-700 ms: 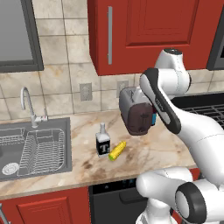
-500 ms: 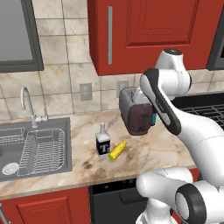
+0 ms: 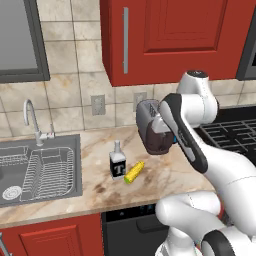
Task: Place the liquor and beer on the top shelf of the fridge to keep them out of children's reach, and place the corn on lower shelves for easy access.
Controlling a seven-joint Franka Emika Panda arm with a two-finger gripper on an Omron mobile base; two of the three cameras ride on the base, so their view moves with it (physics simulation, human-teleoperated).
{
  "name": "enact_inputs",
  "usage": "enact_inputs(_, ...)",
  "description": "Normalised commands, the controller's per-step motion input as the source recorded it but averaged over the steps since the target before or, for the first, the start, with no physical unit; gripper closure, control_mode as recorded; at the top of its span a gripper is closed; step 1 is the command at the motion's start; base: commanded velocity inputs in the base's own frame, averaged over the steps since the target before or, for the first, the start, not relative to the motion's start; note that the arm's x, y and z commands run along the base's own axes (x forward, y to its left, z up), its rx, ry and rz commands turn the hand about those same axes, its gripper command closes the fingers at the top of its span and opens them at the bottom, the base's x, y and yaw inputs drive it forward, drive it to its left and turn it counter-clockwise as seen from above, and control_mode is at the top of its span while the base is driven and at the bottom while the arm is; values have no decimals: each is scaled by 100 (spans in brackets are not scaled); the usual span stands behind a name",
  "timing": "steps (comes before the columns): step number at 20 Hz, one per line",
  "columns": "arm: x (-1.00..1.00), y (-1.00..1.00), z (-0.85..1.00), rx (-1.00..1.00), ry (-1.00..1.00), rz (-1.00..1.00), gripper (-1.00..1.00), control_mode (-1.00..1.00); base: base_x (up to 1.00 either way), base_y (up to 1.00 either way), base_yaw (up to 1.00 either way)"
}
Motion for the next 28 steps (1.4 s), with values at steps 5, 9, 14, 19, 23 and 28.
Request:
enact_inputs(5,-31,39,-20,0,-9,0,-100,-100,0,0,0)
enact_inputs(9,-27,45,-15,0,-11,0,-100,-100,0,0,0)
enact_inputs(14,-11,54,-18,0,-8,0,-100,-100,0,0,0)
enact_inputs(19,0,59,-16,1,-7,0,-100,-100,0,0,0)
enact_inputs(23,11,48,-2,2,-2,0,-100,-100,0,0,0)
enact_inputs(28,24,30,-2,2,0,0,-100,-100,0,0,0)
